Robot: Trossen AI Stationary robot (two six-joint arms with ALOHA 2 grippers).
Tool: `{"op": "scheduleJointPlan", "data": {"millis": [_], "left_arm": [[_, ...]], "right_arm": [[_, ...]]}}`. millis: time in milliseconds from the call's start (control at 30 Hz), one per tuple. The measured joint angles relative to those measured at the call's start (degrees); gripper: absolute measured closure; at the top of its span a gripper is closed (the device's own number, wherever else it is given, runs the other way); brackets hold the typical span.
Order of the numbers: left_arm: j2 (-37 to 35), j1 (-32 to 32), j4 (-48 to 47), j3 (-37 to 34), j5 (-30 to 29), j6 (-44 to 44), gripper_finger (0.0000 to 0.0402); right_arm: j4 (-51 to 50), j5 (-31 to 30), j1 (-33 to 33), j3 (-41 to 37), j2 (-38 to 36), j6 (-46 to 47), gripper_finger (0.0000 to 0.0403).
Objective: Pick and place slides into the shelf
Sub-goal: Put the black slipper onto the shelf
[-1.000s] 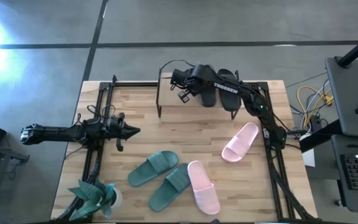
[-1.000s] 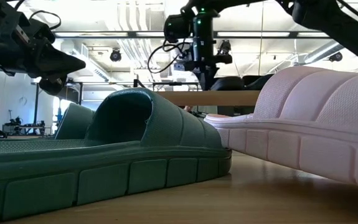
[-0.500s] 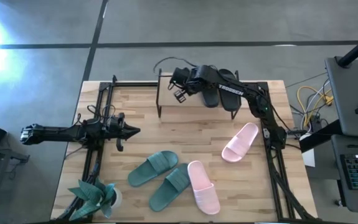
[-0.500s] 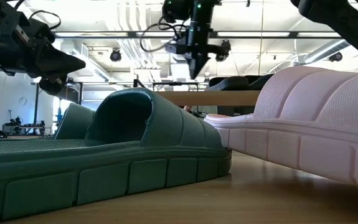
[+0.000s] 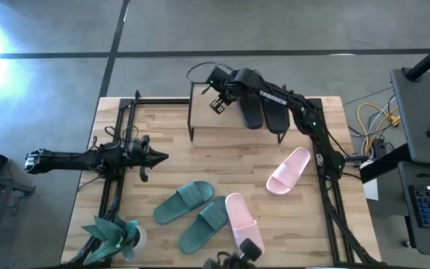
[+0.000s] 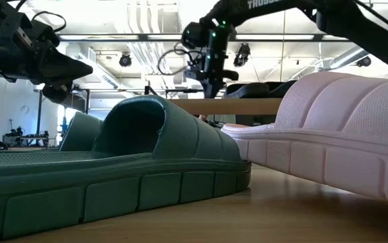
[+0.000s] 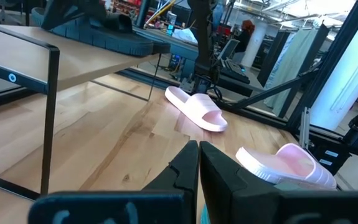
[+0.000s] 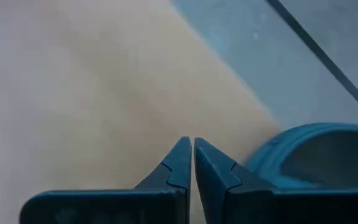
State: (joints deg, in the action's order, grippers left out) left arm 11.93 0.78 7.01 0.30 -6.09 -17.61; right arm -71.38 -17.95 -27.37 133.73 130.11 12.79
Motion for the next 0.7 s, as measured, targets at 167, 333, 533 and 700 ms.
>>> {"op": "scheduleJointPlan", "data": {"millis": [167,333,533,700], "left_arm": [[0.01,0.01,0.00,0.00,0.00,0.01,0.0402],[0.04,-0.01,0.00,0.00,0.00,0.00,0.0402],[0.02,0.01,0.00,0.00,0.00,0.01,0.0402],[-0.03,0.00,0.00,0.00,0.00,0.00,0.0402]], "right_arm": [[-2.25,-0.05,-2.43,-0.04,0.21,-0.21,0.0390],[-7.27,0.00,-3.98,0.02,0.21,0.21,0.0390],[-9.11,-0.08,-4.17,0.00,-0.04,0.57,0.0390],[-10.36,-0.37,-4.20,0.00,-0.16,3.50,0.0390]]}}
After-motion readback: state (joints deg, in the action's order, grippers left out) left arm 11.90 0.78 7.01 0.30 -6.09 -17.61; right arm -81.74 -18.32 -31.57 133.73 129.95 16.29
